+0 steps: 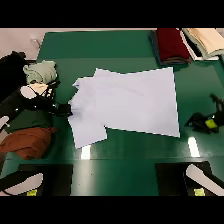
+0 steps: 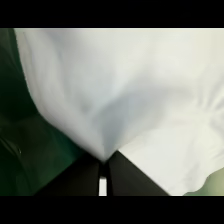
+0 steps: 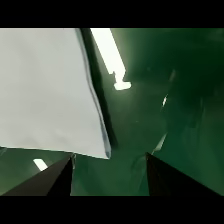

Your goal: Fold the shirts.

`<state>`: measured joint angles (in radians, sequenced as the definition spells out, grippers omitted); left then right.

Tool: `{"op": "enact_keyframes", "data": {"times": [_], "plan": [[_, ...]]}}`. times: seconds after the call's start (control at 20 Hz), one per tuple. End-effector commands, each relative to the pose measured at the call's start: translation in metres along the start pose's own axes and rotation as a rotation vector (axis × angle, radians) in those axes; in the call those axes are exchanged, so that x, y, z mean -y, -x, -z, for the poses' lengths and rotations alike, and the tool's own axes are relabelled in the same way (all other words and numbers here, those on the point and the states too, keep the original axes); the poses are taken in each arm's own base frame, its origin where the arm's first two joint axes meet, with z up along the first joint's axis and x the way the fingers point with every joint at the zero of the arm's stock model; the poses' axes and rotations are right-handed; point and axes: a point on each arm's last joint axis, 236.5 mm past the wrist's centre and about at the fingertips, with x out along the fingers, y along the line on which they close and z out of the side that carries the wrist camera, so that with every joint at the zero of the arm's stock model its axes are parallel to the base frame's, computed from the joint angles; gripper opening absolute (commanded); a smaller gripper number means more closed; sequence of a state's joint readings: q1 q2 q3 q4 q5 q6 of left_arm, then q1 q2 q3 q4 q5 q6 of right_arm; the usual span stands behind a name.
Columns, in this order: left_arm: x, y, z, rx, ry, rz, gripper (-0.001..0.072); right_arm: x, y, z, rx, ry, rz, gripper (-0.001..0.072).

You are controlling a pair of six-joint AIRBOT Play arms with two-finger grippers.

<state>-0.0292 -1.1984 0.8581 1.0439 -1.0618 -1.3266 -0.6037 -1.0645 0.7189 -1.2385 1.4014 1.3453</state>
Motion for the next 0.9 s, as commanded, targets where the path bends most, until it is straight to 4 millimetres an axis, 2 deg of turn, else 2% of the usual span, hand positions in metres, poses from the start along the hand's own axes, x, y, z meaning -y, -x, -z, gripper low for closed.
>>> {"op": "enact_keyframes", "data": {"times": [0.0,0.1,0.15,0.2,0.25,0.35,0.4,0.45,0.5,0.6,0.7,0.75,0.85], "plan": [[0.007,0.012,-0.005,0.043,-0.010,0.003,0.0028,0.003,-0.042,0.028,-0.069,-0.122,-0.128,0.0491],[0.007,0.012,-0.005,0.043,-0.007,0.006,0.0027,-0.012,-0.056,0.018,-0.046,-0.123,-0.172,0.0487],[0.007,0.012,-0.005,0.043,-0.007,0.006,0.0027,-0.020,-0.060,0.014,-0.039,-0.111,-0.183,0.0437],[0.008,0.013,-0.005,0.044,-0.007,0.005,0.0027,-0.024,-0.066,0.014,-0.050,-0.084,-0.172,0.0427],[0.008,0.013,-0.006,0.046,0.004,0.006,0.0027,-0.029,-0.072,0.015,-0.063,-0.052,-0.160,0.0322],[0.011,0.022,-0.012,0.076,-0.002,0.005,0.0027,-0.042,-0.078,0.017,-0.065,0.029,-0.146,0.0052],[0.016,0.034,-0.020,0.116,-0.021,-0.001,0.0027,-0.050,-0.074,0.015,-0.043,0.085,-0.137,0.0013],[0.023,0.054,-0.031,0.176,-0.041,-0.011,0.0027,-0.064,-0.063,0.008,0.003,0.151,-0.133,0.0013],[0.033,0.081,-0.045,0.249,-0.067,-0.018,0.0027,-0.080,-0.043,-0.003,0.068,0.221,-0.132,0.0013],[0.064,0.153,-0.071,0.429,-0.157,-0.036,0.0027,-0.127,0.024,-0.030,0.276,0.388,-0.141,0.0012],[0.107,0.245,-0.086,0.648,-0.249,-0.025,0.0027,-0.184,0.127,-0.045,0.560,0.541,-0.165,0.0013],[0.132,0.295,-0.087,0.769,-0.301,-0.017,0.0027,-0.208,0.180,-0.042,0.693,0.598,-0.180,0.0012],[0.177,0.389,-0.073,0.987,-0.397,-0.001,0.0027,-0.244,0.287,-0.018,0.958,0.704,-0.195,0.0012]]}}
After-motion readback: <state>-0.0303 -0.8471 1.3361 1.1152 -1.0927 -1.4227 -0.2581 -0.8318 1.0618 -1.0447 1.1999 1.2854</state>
